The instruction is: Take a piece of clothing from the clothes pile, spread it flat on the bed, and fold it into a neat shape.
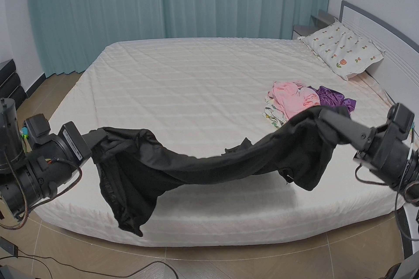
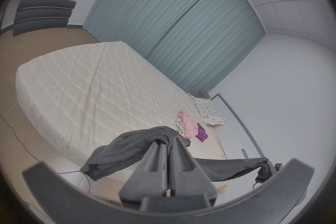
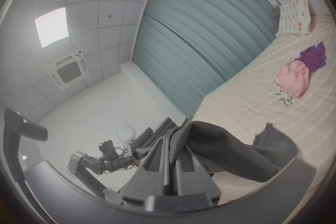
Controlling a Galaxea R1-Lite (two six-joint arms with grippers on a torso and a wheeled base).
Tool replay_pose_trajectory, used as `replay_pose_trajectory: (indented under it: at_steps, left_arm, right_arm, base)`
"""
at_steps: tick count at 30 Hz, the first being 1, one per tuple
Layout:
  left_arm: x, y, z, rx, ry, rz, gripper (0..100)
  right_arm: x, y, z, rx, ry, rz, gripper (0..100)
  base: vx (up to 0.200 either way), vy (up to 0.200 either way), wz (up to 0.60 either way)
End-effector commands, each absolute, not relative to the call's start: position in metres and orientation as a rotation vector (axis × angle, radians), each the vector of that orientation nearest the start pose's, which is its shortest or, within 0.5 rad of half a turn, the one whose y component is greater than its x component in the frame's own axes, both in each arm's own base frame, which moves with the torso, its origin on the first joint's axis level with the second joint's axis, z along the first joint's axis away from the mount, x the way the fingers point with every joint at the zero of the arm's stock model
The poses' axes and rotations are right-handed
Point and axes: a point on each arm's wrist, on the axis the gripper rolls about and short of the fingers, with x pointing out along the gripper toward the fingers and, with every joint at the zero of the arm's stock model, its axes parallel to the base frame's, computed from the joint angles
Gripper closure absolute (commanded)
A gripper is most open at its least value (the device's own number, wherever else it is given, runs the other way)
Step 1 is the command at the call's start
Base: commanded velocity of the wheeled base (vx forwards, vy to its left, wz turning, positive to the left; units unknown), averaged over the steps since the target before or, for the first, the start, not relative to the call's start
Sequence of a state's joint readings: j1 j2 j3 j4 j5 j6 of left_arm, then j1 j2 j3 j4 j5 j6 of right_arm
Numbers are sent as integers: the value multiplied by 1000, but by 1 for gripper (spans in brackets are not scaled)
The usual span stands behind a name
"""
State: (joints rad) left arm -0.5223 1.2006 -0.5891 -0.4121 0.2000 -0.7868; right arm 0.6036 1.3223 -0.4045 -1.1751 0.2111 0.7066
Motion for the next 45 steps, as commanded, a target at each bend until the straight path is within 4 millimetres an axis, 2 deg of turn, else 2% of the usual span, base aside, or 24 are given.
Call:
replay_pose_trajectory:
  at_steps: [1, 3, 6, 8, 11, 19, 21, 24, 28, 30, 34, 38, 45]
  left_arm:
    - [151, -81, 254, -741, 218, -261, 100]
    - [152, -81, 260, -742, 216, -262, 100]
    - [155, -83, 261, -739, 225, -262, 100]
    - [164, -88, 255, -728, 254, -249, 100]
    - [172, -92, 251, -721, 275, -238, 100]
    - [200, -107, 231, -744, 366, -186, 100]
    - [203, -108, 229, -746, 374, -182, 100]
    - [214, -111, 218, -732, 415, -152, 100]
    - [225, -113, 208, -721, 443, -123, 100]
    - [228, -113, 206, -720, 447, -118, 100]
    - [246, -110, 203, -723, 446, -69, 100]
    - [265, -109, 193, -718, 465, -25, 100]
    - [286, -107, 178, -714, 503, 8, 100]
  right_arm:
    - [165, 94, 278, 733, -133, 806, 100]
    - [181, 93, 288, 729, -143, 760, 100]
    - [191, 91, 301, 726, -172, 735, 100]
    - [207, 89, 317, 721, -177, 699, 100]
    - [223, 88, 324, 718, -151, 664, 100]
    - [283, 89, 294, 711, -51, 549, 100]
    - [288, 89, 290, 710, -40, 542, 100]
    - [308, 92, 272, 708, -14, 522, 100]
    - [325, 99, 256, 705, -21, 524, 100]
    - [327, 100, 253, 703, -18, 520, 100]
    - [337, 104, 249, 701, -23, 513, 100]
    - [341, 105, 245, 700, -27, 512, 100]
    - [349, 112, 234, 702, -27, 517, 100]
  base:
    - [0, 0, 0]
    - [0, 0, 0]
    - [0, 0, 0]
    - [0, 0, 0]
    - [0, 0, 0]
    - [0, 0, 0]
    - [0, 0, 0]
    - [0, 0, 0]
    - [200, 0, 0]
    - [200, 0, 0]
    - [200, 0, 0]
    - [200, 0, 0]
    - [200, 0, 0]
